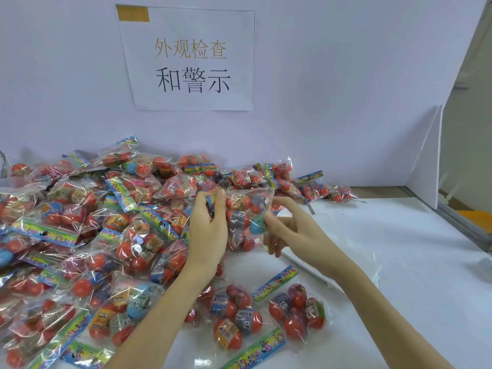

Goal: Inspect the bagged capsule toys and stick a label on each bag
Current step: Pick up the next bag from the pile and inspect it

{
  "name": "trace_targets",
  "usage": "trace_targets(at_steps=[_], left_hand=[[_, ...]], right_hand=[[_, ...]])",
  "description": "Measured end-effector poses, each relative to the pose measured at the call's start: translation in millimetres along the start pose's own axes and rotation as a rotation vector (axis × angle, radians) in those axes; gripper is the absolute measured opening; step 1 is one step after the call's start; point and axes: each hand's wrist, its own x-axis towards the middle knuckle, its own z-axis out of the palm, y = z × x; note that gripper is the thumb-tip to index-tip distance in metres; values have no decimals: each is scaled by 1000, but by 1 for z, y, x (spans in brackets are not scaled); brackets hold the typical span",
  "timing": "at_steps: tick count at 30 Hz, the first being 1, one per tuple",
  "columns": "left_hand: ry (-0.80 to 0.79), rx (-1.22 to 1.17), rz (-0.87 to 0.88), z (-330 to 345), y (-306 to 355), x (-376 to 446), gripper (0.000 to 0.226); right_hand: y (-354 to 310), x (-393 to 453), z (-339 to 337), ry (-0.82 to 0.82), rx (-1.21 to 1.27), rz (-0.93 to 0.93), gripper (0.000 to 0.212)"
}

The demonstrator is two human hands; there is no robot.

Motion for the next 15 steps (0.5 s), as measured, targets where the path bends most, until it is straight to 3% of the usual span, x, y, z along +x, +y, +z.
trace_targets(at_steps=[3, 7, 11, 15], left_hand=[[0, -81, -39, 1, 2, -3, 20], [-150, -342, -220, 2, 3, -1, 34], [-214, -483, -309, 10, 5, -3, 28], [-120, -491, -314, 7, 4, -2, 20]], right_hand=[[5, 1, 5, 31, 24, -27, 52], [4, 7, -2, 235, 219, -35, 55], [5, 9, -12, 304, 449, -6, 62], [2, 9, -18, 184, 662, 21, 24]])
